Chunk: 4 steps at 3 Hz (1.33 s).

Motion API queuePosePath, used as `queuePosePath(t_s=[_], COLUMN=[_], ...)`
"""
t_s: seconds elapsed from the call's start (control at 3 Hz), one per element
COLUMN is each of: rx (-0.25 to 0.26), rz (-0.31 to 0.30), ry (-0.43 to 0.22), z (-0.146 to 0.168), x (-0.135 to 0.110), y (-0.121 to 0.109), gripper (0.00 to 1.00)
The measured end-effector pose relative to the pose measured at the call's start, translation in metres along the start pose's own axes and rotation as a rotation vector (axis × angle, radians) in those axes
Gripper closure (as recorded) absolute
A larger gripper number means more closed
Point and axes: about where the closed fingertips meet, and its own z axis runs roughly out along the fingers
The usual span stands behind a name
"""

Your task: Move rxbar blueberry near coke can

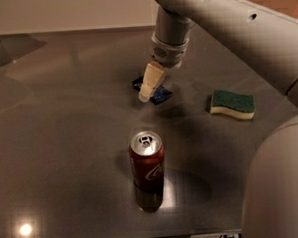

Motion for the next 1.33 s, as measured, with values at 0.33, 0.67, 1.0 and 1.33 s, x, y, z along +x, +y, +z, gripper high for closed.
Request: queuePosePath(t_s=[0.33, 0.67, 1.0, 1.33], rx=[-0.009, -0.015, -0.026, -0.034], rz=[0.022, 0.038, 0.044, 0.051], ry=[0.031, 0.048, 0.058, 0.069], z=[0.014, 0.022, 0.029, 0.035], x=[-0.008, -0.011, -0.010, -0.007], y=[-0.008, -0.012, -0.011, -0.010], gripper=[0.00, 0.00, 0.18, 0.41])
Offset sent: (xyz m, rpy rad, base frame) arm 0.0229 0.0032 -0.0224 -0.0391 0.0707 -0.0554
